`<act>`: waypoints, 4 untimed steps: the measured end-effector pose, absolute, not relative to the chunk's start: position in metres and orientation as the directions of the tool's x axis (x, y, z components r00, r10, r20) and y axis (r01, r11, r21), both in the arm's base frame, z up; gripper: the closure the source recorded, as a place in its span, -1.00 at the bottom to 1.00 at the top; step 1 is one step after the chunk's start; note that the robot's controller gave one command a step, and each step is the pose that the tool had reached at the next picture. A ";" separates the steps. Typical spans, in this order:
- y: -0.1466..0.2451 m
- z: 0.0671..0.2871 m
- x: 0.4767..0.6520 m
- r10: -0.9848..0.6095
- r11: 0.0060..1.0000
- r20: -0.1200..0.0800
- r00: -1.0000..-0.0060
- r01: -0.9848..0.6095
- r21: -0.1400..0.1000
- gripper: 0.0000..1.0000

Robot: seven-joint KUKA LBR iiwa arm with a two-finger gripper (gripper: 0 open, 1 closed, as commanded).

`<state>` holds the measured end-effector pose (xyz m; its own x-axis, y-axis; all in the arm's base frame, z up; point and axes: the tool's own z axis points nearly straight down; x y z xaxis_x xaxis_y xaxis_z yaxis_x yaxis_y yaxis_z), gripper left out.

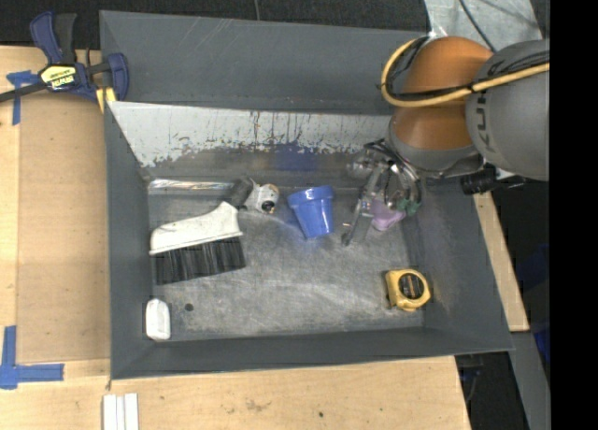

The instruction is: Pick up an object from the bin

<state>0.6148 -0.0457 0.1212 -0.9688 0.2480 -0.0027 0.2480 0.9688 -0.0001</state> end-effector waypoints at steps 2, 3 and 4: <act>0.006 0.076 0.625 0.070 0.998 -0.009 -0.998 0.070 -0.004 1.00; 0.006 0.076 0.625 0.070 0.998 -0.009 -0.998 0.070 -0.004 1.00; 0.006 0.078 0.625 0.070 0.998 -0.010 -0.997 0.070 -0.003 1.00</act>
Offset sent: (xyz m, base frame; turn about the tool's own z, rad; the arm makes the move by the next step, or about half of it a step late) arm 0.0067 0.0550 -0.0512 -0.1808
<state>0.6251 0.0060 0.0783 -0.9975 0.0701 -0.0097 0.0701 0.9975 -0.0029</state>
